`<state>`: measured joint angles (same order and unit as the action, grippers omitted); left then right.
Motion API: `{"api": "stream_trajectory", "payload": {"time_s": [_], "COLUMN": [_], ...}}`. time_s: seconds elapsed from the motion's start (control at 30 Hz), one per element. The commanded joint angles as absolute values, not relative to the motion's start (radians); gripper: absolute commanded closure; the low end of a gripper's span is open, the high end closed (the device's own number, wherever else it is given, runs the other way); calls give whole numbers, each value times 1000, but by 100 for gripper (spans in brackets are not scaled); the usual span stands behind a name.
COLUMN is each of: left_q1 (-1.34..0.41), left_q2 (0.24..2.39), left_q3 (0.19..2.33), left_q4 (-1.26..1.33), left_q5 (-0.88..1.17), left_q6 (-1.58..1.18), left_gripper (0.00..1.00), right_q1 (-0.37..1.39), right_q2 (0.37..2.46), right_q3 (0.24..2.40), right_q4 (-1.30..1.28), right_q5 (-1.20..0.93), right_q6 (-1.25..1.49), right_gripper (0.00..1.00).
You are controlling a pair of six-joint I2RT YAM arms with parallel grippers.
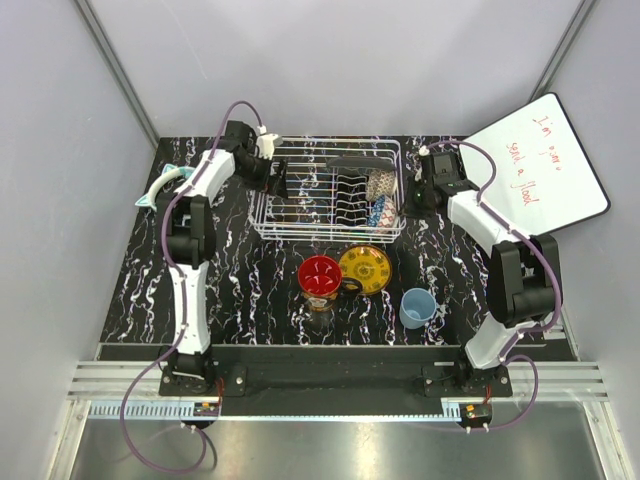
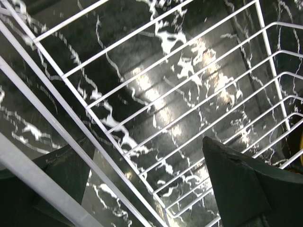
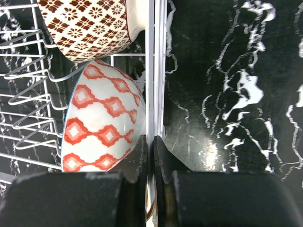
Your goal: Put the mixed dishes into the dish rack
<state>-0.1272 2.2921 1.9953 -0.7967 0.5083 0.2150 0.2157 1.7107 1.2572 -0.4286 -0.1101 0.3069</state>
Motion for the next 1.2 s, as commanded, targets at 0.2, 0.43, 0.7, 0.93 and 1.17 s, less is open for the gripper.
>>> {"api": "stream_trajectory", "payload": {"time_s": [0.2, 0.43, 0.7, 0.93, 1.17], "left_q1": [-195, -121, -74, -185, -360], "left_q2": [2303, 2159, 1907, 1627, 1459], "left_q3": [2094, 1997, 1971, 1664, 1253], "left_q4": [-796, -845, -937, -1279, -1132], "left_q5": [566, 531, 445, 597, 480], "left_q6": [183, 253, 290, 647, 634], "left_gripper": [1, 1, 1, 1, 1], "right_q1": [150, 152, 152, 195, 232], "right_q2": [1730, 1680, 1519, 1257, 1025], "right_q3": [1341, 1345, 1237, 1111, 883], "right_q4": [-405, -417, -433, -483, -449], "right_q5": [-55, -106, -55, 44, -54], "right_q6": [313, 328, 327, 341, 630], "right_gripper": [82, 17, 0, 0, 0]}}
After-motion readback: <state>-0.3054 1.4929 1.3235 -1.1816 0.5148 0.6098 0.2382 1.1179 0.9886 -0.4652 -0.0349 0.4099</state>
